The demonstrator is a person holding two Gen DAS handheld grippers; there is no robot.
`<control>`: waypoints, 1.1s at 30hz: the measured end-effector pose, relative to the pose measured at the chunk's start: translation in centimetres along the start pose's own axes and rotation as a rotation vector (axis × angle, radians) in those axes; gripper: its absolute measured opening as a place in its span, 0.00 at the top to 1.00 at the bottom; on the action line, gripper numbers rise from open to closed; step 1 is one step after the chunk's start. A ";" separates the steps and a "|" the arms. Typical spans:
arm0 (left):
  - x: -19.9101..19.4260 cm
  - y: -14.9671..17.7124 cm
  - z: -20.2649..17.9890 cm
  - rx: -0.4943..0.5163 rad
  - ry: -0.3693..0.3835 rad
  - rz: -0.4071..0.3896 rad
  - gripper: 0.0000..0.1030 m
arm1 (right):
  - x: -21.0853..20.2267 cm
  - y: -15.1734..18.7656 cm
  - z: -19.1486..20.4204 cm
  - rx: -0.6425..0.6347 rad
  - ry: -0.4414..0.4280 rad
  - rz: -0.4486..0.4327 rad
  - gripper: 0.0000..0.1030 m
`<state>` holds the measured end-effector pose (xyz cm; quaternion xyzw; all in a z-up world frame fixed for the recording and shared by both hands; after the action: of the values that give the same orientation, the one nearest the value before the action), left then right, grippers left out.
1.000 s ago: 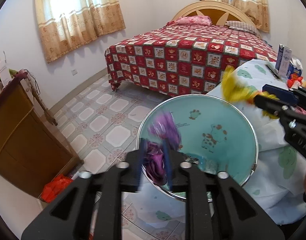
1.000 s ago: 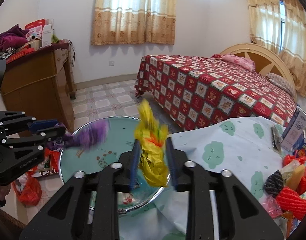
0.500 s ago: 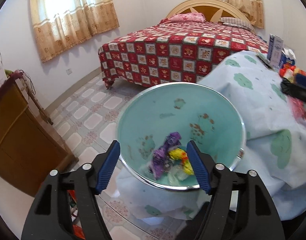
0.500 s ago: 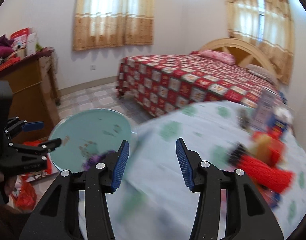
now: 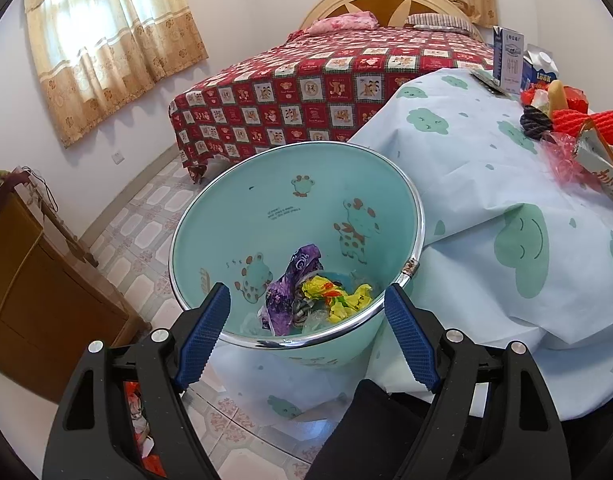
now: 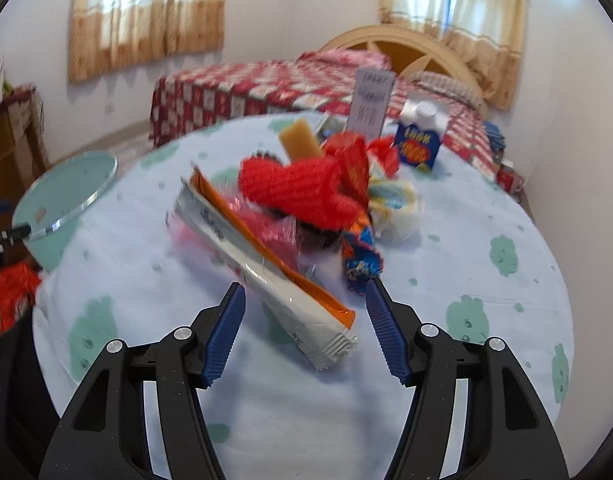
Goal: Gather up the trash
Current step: 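Grasp the orange-and-white snack wrapper with the right tool and lift it, then grasp the pink plastic bag with the left tool and lift it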
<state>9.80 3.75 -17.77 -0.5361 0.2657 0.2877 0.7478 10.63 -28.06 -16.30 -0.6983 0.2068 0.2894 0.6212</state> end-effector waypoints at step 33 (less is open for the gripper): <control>-1.0 -11.6 -18.5 0.136 0.248 -0.125 0.24 | -6.2 2.1 -11.7 0.424 0.179 -0.151 0.90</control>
<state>15.75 -17.06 -14.81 -0.5312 0.3412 0.1535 0.7601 6.39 -40.37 -13.10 -0.5885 0.2646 0.1290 0.7530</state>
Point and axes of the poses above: each gripper's, at about its wrist camera, not at the fingertips, and x roughly the way its jaws point, z to its left, y to its underside, the point moved 6 cm from there along x, roughly the way its jaws point, and after that the axes turned 5 degrees about x, right-handed, at the moved point
